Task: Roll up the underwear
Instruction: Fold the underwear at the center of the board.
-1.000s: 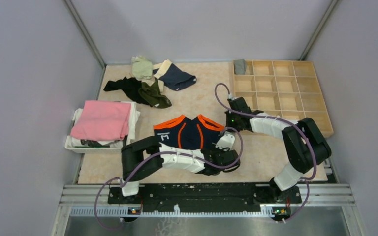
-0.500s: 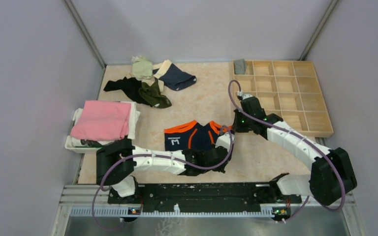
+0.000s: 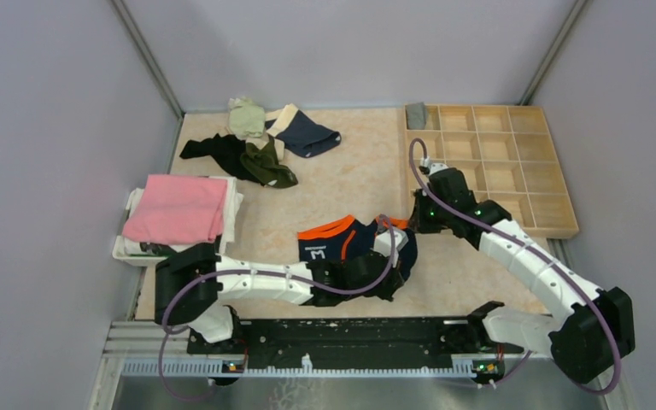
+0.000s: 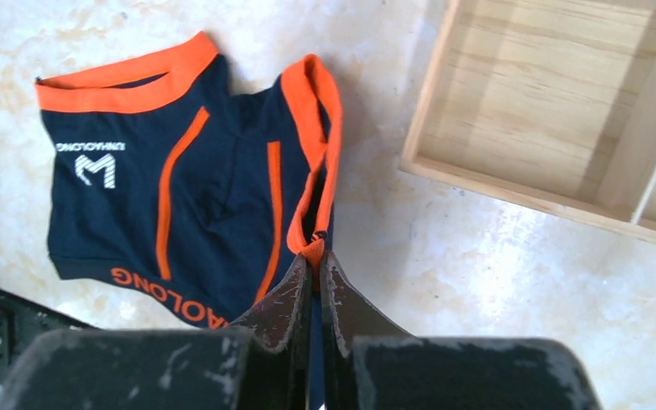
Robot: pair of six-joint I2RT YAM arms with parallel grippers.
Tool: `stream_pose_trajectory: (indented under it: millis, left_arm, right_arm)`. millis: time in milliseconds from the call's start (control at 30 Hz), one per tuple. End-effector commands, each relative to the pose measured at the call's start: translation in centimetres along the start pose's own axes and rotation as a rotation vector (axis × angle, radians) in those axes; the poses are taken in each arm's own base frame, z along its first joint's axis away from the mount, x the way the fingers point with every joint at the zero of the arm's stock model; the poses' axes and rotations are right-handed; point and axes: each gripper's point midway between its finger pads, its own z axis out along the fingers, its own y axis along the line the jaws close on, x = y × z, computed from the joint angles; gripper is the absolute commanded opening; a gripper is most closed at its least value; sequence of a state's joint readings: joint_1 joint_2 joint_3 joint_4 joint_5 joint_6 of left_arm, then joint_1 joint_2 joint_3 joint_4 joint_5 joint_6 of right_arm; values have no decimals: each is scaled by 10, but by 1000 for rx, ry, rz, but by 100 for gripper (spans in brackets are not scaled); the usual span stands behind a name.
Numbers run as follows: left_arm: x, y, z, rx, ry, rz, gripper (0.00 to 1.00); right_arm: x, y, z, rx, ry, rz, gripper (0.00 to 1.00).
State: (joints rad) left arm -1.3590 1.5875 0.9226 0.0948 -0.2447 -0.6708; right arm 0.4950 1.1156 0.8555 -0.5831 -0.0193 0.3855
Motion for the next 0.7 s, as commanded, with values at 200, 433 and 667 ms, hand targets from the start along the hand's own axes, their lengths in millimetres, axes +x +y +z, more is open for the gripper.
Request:
stream_pose_trajectory:
  millis: [200,433,667]
  left_arm:
    - [-13,28,-53,-52,-128,-152,0]
    - [-4,56,-82,-107,-157,-236,0]
    - [19,93,-106,-204,-148,-295,0]
  right_arm:
    - [-36,78,3,-194,-37,-19,0]
    - [-48,118,16,-282,-18,4,0]
    - [-48,152,34,-331,28,-1,0]
